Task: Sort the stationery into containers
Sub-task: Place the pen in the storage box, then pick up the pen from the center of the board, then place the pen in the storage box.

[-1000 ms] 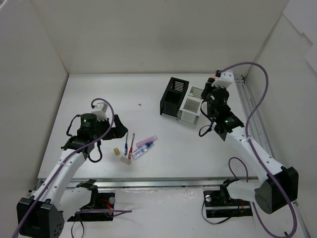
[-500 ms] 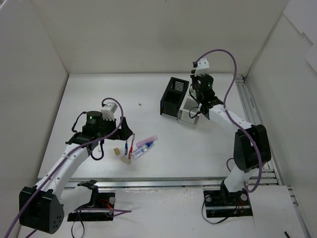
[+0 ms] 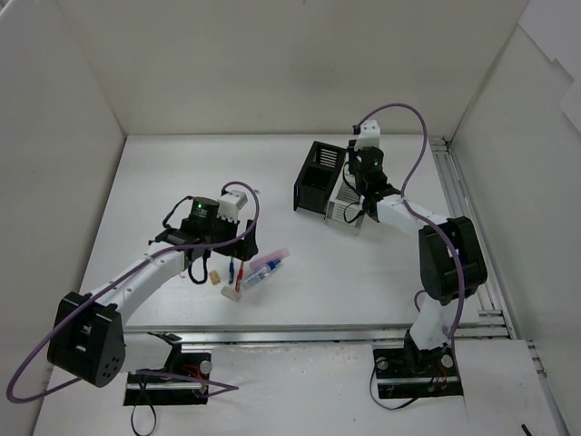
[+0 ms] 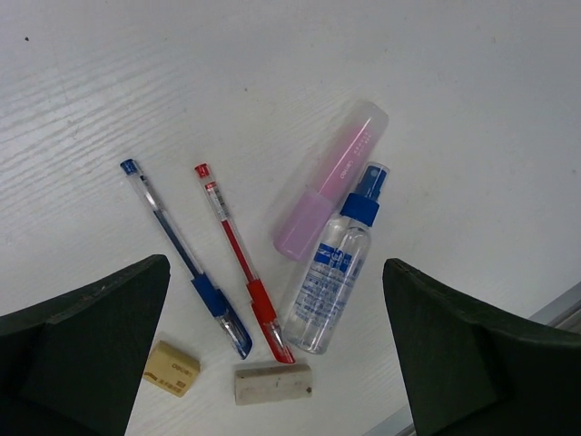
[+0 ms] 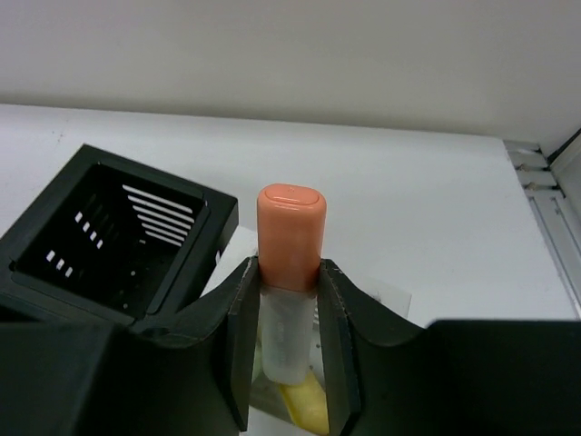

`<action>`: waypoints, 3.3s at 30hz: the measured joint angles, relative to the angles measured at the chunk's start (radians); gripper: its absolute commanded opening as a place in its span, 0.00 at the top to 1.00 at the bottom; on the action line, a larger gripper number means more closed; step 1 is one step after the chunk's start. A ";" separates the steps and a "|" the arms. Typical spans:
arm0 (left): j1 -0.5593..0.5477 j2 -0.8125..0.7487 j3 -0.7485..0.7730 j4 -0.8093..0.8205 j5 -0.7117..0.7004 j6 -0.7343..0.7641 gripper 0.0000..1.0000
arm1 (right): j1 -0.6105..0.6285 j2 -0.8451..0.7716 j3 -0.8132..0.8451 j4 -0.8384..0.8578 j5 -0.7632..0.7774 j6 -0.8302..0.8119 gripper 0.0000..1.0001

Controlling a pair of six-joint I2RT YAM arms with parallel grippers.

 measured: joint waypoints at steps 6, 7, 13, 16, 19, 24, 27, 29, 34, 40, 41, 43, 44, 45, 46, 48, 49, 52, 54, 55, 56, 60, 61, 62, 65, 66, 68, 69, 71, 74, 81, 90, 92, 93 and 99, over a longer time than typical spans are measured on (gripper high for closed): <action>-0.060 0.109 0.085 -0.007 -0.071 0.045 0.00 | -0.001 -0.021 -0.089 0.009 0.007 0.058 0.33; -0.072 0.132 0.099 -0.008 -0.080 0.053 0.00 | -0.001 -0.033 -0.104 0.007 0.006 0.063 0.30; -0.144 0.267 0.177 -0.021 -0.150 0.093 0.00 | 0.000 -0.208 -0.187 0.007 -0.034 0.085 0.14; -0.170 0.333 0.209 -0.029 -0.189 0.104 0.00 | 0.001 -0.330 -0.224 0.013 -0.069 0.107 0.02; -0.190 0.370 0.219 -0.040 -0.226 0.105 0.00 | 0.002 -0.429 -0.259 0.024 -0.096 0.121 0.02; -0.229 0.403 0.220 -0.061 -0.289 0.106 0.07 | 0.002 -0.525 -0.315 0.029 -0.119 0.132 0.02; -0.259 0.426 0.220 -0.072 -0.313 0.106 0.11 | 0.002 -0.546 -0.336 0.025 -0.119 0.134 0.02; -0.280 0.441 0.220 -0.077 -0.327 0.106 0.15 | 0.002 -0.552 -0.348 0.018 -0.118 0.134 0.02; -0.319 0.462 0.235 -0.087 -0.364 0.108 0.27 | 0.002 -0.557 -0.365 -0.004 -0.117 0.134 0.02; -0.333 0.486 0.257 -0.090 -0.373 0.107 0.56 | 0.002 -0.566 -0.365 -0.034 -0.116 0.138 0.02; -0.333 0.489 0.257 -0.089 -0.374 0.107 0.59 | 0.002 -0.571 -0.366 -0.040 -0.116 0.140 0.02; -0.333 0.491 0.258 -0.088 -0.370 0.107 0.68 | 0.002 -0.586 -0.371 -0.046 -0.115 0.146 0.02; -0.333 0.493 0.259 -0.088 -0.370 0.107 0.73 | 0.002 -0.597 -0.374 -0.052 -0.115 0.150 0.02; -0.334 0.495 0.259 -0.087 -0.370 0.106 0.77 | 0.002 -0.607 -0.376 -0.059 -0.115 0.153 0.02; -0.335 0.496 0.260 -0.084 -0.367 0.106 0.80 | 0.002 -0.618 -0.377 -0.068 -0.115 0.156 0.02; -0.335 0.497 0.260 -0.080 -0.360 0.108 0.87 | 0.002 -0.643 -0.377 -0.094 -0.118 0.164 0.02; -0.335 0.497 0.260 -0.079 -0.358 0.107 0.89 | 0.002 -0.657 -0.377 -0.110 -0.120 0.169 0.02; -0.334 0.497 0.260 -0.074 -0.353 0.100 1.00 | 0.002 -0.697 -0.377 -0.175 -0.155 0.175 0.02; -0.333 0.497 0.263 -0.074 -0.355 0.080 1.00 | 0.002 -0.715 -0.377 -0.220 -0.206 0.169 0.02; -0.330 0.497 0.270 -0.084 -0.356 0.063 1.00 | 0.002 -0.721 -0.377 -0.239 -0.239 0.160 0.02; -0.326 0.498 0.291 -0.111 -0.354 0.037 1.00 | 0.002 -0.727 -0.377 -0.264 -0.291 0.137 0.02; -0.267 0.498 0.448 -0.204 -0.264 -0.065 1.00 | 0.060 -0.732 -0.353 -0.419 -0.495 -0.067 0.02; -0.243 0.494 0.486 -0.212 -0.220 -0.091 1.00 | 0.093 -0.725 -0.332 -0.489 -0.553 -0.138 0.02; -0.221 0.488 0.514 -0.219 -0.184 -0.113 1.00 | 0.119 -0.715 -0.306 -0.550 -0.595 -0.200 0.02; -0.154 0.472 0.585 -0.278 -0.062 -0.176 1.00 | 0.202 -0.667 -0.217 -0.702 -0.676 -0.360 0.02; -0.136 0.468 0.597 -0.296 -0.019 -0.193 1.00 | 0.229 -0.650 -0.188 -0.743 -0.684 -0.410 0.02; -0.109 0.462 0.600 -0.326 0.059 -0.218 1.00 | 0.276 -0.631 -0.153 -0.799 -0.683 -0.488 0.02; -0.100 0.460 0.595 -0.340 0.109 -0.226 1.00 | 0.297 -0.627 -0.143 -0.821 -0.678 -0.535 0.02; -0.091 0.455 0.573 -0.357 0.190 -0.239 1.00 | 0.333 -0.627 -0.136 -0.865 -0.672 -0.632 0.02; -0.091 0.450 0.544 -0.412 0.281 -0.245 1.00 | 0.362 -0.619 -0.115 -0.944 -0.678 -0.783 0.02; -0.099 0.377 0.524 -0.478 0.401 -0.267 1.00 | 0.395 -0.502 0.046 -1.159 -0.723 -1.115 0.04; -0.113 0.341 0.532 -0.540 0.483 -0.267 1.00 | 0.428 -0.348 0.127 -1.265 -0.842 -1.287 0.23; -0.116 0.341 0.532 -0.541 0.489 -0.267 1.00 | 0.428 -0.327 0.131 -1.267 -0.882 -1.295 0.27; -0.116 0.341 0.532 -0.541 0.493 -0.267 1.00 | 0.428 -0.316 0.134 -1.267 -0.902 -1.297 0.28; -0.116 0.341 0.532 -0.539 0.506 -0.267 1.00 | 0.428 -0.251 0.142 -1.254 -1.007 -1.285 0.50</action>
